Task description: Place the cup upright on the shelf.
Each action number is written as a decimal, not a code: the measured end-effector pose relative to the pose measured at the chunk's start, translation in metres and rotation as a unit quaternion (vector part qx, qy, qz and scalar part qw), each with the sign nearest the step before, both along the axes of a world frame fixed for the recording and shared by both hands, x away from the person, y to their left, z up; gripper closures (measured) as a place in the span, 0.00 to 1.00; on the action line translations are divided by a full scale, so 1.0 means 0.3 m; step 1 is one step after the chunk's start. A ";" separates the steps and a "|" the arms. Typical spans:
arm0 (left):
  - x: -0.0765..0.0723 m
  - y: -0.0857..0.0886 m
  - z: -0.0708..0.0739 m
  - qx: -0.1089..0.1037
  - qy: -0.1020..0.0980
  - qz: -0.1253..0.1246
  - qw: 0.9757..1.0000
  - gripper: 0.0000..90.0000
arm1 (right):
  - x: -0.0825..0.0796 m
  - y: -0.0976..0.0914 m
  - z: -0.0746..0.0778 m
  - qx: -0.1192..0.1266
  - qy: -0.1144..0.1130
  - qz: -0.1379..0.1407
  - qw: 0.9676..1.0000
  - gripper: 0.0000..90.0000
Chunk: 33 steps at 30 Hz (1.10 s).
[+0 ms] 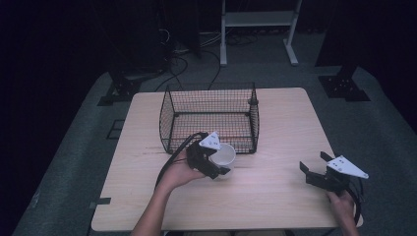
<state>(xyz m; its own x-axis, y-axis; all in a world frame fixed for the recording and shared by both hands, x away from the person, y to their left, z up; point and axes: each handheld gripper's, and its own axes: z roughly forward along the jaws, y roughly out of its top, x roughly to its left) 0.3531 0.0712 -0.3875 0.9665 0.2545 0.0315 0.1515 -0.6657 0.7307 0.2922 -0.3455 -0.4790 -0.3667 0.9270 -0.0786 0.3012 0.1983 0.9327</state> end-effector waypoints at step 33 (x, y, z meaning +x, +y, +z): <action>0.077 0.085 0.172 -0.004 -0.009 0.002 1.000 0.23 | 0.003 -0.003 0.000 0.004 0.004 -0.003 1.000 0.14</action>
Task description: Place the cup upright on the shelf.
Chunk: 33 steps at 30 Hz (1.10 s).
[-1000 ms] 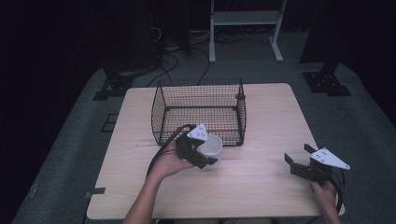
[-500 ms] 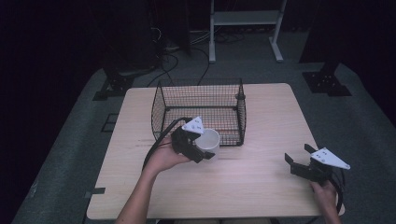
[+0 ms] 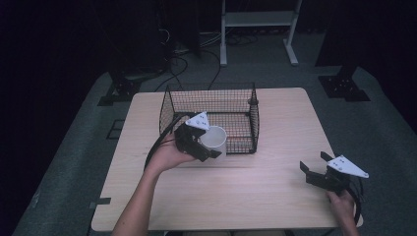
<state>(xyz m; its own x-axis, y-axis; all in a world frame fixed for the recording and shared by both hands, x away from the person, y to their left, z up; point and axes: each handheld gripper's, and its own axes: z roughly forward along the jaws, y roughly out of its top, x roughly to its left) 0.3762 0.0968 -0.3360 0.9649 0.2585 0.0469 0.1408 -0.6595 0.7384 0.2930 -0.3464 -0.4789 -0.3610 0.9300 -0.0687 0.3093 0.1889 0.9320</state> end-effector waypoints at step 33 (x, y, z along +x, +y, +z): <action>0.151 0.056 0.134 0.001 -0.001 0.020 1.000 0.23 | 0.001 -0.002 0.000 0.003 0.002 -0.004 1.000 0.15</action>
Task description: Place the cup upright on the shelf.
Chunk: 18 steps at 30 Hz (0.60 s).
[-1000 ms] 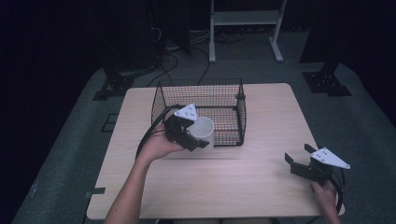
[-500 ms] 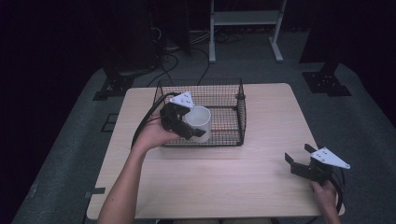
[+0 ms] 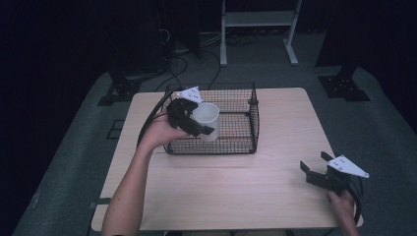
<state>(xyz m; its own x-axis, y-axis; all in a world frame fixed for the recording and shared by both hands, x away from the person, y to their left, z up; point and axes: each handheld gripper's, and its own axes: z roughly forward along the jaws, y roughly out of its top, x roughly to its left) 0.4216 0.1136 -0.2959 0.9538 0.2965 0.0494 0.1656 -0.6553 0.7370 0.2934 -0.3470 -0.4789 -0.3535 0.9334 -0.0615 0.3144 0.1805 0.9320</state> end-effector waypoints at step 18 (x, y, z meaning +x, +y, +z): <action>0.101 -0.006 -0.002 0.010 0.004 0.018 1.000 0.24 | 0.001 -0.002 0.000 0.004 0.000 0.001 1.000 0.15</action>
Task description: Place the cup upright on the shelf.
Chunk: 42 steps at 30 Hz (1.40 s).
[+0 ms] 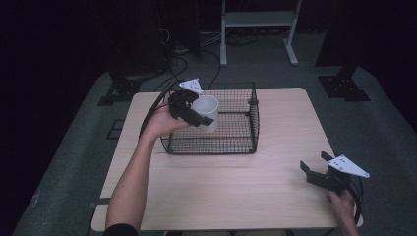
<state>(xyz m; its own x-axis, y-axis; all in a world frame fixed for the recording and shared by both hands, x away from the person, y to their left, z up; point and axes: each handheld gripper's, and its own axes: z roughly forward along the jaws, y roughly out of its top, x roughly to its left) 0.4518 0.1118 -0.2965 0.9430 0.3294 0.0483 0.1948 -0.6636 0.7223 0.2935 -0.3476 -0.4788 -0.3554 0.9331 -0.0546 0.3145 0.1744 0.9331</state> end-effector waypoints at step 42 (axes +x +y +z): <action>0.181 -0.044 -0.146 0.009 0.016 0.035 0.999 0.24 | 0.001 -0.001 0.000 0.001 0.001 0.000 1.000 0.14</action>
